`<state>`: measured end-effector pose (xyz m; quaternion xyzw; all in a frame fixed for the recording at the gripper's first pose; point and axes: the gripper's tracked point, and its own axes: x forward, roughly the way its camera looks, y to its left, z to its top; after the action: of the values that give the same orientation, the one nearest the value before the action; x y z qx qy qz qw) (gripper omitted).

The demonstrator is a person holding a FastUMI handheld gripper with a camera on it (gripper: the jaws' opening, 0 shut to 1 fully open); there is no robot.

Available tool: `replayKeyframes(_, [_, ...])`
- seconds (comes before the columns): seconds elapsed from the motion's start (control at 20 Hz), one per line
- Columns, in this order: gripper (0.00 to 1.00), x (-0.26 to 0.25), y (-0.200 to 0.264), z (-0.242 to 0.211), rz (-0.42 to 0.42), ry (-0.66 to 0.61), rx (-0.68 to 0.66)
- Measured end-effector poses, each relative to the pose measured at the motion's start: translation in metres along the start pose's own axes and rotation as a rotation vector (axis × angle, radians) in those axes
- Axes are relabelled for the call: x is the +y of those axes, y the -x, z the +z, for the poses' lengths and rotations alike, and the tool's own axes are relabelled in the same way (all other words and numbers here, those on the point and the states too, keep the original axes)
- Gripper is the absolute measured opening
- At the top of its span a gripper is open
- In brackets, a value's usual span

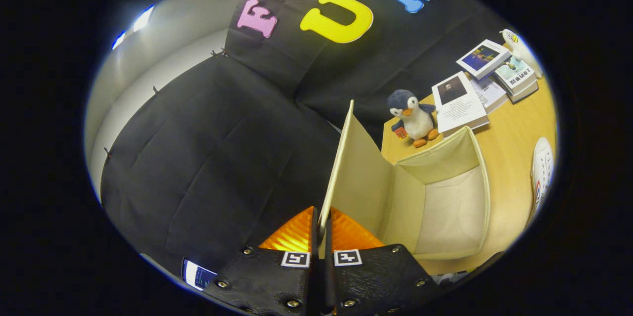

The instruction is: Open the storage box then place both shoes into the box .Put the left shoe in first, then the right shoe, with the right side of both shoes facing outward in a uniform manner.

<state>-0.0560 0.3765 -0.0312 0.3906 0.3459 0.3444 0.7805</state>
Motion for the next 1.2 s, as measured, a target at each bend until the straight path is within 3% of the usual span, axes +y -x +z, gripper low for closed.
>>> replayKeyframes(0.6, [0.04, 0.041, -0.064, -0.046, -0.013, 0.144, 0.077])
replayKeyframes(0.65, [0.13, 0.044, -0.07, -0.052, -0.01, 0.171, 0.091])
replayKeyframes(0.75, [0.18, 0.05, -0.076, -0.057, -0.005, 0.23, 0.103])
replayKeyframes(0.8, [0.25, 0.054, -0.078, -0.059, 0.003, 0.259, 0.106])
replayKeyframes(0.85, [0.47, 0.057, -0.078, -0.06, 0.009, 0.285, 0.106])
replayKeyframes(0.9, [0.57, 0.058, -0.076, -0.06, 0.016, 0.31, 0.105])
replayKeyframes(0.95, [0.76, 0.06, -0.075, -0.059, 0.02, 0.335, 0.101])
replayKeyframes(1.05, [0.97, 0.052, -0.069, -0.051, -0.011, 0.403, 0.076])
replayKeyframes(1.2, [0.97, 0.029, -0.056, -0.035, -0.075, 0.488, 0.047])
